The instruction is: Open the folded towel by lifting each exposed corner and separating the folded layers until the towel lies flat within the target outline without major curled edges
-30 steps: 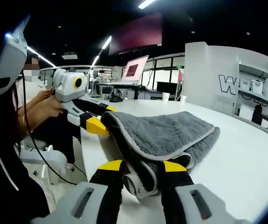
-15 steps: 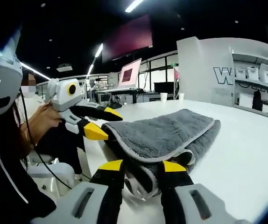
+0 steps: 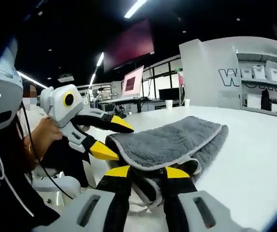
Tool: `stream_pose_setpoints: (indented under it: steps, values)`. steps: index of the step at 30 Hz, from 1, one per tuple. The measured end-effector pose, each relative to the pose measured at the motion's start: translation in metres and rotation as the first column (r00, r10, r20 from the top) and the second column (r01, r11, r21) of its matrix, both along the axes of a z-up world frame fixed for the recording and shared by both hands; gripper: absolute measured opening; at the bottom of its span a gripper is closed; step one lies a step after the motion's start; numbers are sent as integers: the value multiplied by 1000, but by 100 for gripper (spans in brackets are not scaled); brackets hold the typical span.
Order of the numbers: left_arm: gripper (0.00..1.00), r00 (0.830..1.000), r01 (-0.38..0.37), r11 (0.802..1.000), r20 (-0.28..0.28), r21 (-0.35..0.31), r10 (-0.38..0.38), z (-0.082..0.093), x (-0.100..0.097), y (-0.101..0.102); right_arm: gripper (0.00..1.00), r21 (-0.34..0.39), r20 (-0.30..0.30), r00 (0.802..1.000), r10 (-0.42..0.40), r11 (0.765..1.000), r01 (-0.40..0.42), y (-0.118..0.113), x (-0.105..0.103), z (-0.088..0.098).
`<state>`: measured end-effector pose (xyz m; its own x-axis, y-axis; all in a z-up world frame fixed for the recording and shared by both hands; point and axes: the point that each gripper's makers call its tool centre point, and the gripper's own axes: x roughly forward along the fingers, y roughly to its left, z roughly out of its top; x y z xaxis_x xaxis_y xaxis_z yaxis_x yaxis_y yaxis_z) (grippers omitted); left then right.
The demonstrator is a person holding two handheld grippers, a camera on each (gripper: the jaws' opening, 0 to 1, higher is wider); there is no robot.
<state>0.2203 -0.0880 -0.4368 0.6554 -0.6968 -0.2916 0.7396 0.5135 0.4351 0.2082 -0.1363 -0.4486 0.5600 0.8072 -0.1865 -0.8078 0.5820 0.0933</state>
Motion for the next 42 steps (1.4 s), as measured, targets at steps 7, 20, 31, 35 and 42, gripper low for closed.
stream_pose_setpoints:
  steps: [7,20,31,35,42]
  values:
    - [31,999,45,999,-11,-25,-45,1,-1,-16,10,-4,8,999,33,999,-33,8,-1,0]
    - [29,994,104,983,-27,-149,-109,24,-6,-29,9,4,36,999,33,999,-34,8,0,9]
    - [29,999,43,994,-20,-97,-45,22,7,-23,11,-75,99,991,89,994,-81,19,-2,8]
    - [29,998,53,995,-30,-84,-56,18,5,-27,12,-96,87,992,87,992,-79,19,0,2]
    - [30,996,73,995,-42,-74,-76,15,0,-30,27,-146,119,988,94,986,-76,20,0,-4]
